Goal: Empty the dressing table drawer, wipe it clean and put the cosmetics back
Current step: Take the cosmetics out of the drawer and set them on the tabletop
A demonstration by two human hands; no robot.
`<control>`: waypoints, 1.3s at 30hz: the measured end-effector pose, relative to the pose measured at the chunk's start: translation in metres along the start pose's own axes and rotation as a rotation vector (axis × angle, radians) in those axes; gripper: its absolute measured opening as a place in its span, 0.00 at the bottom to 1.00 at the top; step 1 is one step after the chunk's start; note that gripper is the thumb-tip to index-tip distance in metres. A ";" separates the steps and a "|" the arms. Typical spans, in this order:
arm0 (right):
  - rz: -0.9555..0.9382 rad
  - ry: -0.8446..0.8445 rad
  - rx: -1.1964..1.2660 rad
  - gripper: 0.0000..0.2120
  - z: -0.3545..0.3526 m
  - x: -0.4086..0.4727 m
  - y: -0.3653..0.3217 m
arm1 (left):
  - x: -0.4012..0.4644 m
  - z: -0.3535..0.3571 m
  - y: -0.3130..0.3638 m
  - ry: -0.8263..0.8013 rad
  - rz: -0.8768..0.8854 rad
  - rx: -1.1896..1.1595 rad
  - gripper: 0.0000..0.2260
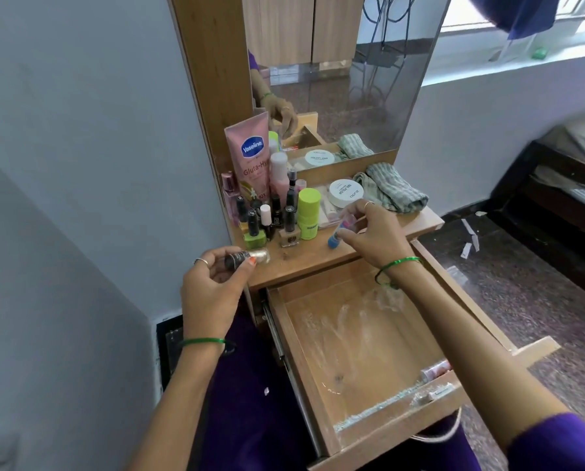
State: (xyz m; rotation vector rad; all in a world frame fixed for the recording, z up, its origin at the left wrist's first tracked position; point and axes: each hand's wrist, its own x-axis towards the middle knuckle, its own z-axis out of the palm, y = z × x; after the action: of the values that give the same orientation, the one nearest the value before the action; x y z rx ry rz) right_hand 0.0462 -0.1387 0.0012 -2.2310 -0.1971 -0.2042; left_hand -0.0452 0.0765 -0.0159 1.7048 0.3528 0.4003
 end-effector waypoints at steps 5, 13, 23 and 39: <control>0.002 0.020 -0.022 0.08 0.010 0.007 0.001 | 0.014 0.002 0.001 0.044 0.168 0.246 0.10; 0.107 0.012 -0.122 0.08 0.026 0.006 0.015 | 0.037 0.018 -0.013 0.003 0.246 0.452 0.13; 0.139 0.031 -0.064 0.10 0.041 0.015 0.020 | 0.038 0.029 -0.029 0.004 0.267 0.462 0.17; 0.040 -0.008 -0.120 0.09 -0.010 -0.003 0.031 | 0.008 0.029 -0.025 0.108 0.281 0.398 0.23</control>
State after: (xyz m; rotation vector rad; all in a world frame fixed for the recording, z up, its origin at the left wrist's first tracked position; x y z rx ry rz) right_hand 0.0491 -0.1660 -0.0166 -2.3527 -0.1480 -0.1895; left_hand -0.0252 0.0589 -0.0442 2.1374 0.2836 0.6636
